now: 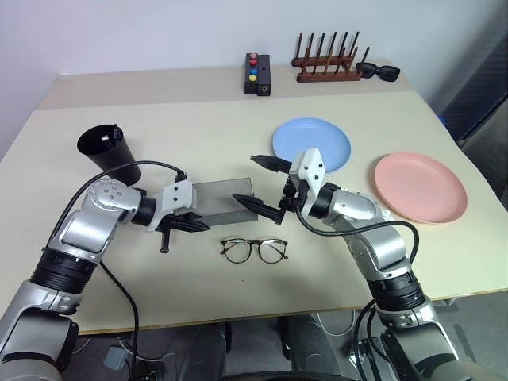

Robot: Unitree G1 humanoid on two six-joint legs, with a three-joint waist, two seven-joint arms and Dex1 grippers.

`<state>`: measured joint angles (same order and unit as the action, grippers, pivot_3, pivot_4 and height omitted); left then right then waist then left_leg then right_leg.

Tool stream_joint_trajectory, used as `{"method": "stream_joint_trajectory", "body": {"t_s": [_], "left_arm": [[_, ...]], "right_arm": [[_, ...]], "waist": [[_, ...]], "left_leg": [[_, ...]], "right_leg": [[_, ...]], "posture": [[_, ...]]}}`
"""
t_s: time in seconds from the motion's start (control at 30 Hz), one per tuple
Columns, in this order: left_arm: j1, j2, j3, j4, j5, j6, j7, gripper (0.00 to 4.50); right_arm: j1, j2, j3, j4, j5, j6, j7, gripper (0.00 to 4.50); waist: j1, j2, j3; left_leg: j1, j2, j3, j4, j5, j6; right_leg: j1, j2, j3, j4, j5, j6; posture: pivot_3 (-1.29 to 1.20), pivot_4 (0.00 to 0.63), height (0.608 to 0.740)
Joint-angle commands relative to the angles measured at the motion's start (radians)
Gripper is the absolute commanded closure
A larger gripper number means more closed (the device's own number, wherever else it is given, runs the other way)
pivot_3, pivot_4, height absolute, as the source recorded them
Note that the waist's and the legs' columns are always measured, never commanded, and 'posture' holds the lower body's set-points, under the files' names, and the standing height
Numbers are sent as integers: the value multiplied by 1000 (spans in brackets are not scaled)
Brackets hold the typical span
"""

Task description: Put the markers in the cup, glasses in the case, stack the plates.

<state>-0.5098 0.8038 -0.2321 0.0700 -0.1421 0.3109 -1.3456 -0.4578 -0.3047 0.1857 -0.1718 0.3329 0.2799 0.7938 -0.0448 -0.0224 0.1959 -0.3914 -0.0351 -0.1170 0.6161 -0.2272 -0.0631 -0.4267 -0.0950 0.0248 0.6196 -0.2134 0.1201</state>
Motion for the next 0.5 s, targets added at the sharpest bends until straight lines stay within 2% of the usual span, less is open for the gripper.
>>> {"method": "stream_joint_trajectory", "body": {"t_s": [0.03,0.4,0.5], "left_arm": [[2,17,3,-20,3,-8,-6,4474],[8,10,38,-12,-26,17,17,4474],[15,12,31,-11,-18,15,16,3525]], "right_arm": [[-3,-14,-2,-49,7,1,11,0],[24,-176,15,-53,-20,25,125,0],[28,-196,17,-59,-15,33,138,0]], "waist": [[1,0,0],[1,0,0],[1,0,0]], "left_leg": [[0,0,0,0,0,0],[0,0,0,1,0,0],[0,0,0,0,0,0]], "right_leg": [[0,0,0,0,0,0],[0,0,0,0,0,0],[0,0,0,0,0,0]], "posture": [[0,150,739],[0,150,739],[0,150,739]]}}
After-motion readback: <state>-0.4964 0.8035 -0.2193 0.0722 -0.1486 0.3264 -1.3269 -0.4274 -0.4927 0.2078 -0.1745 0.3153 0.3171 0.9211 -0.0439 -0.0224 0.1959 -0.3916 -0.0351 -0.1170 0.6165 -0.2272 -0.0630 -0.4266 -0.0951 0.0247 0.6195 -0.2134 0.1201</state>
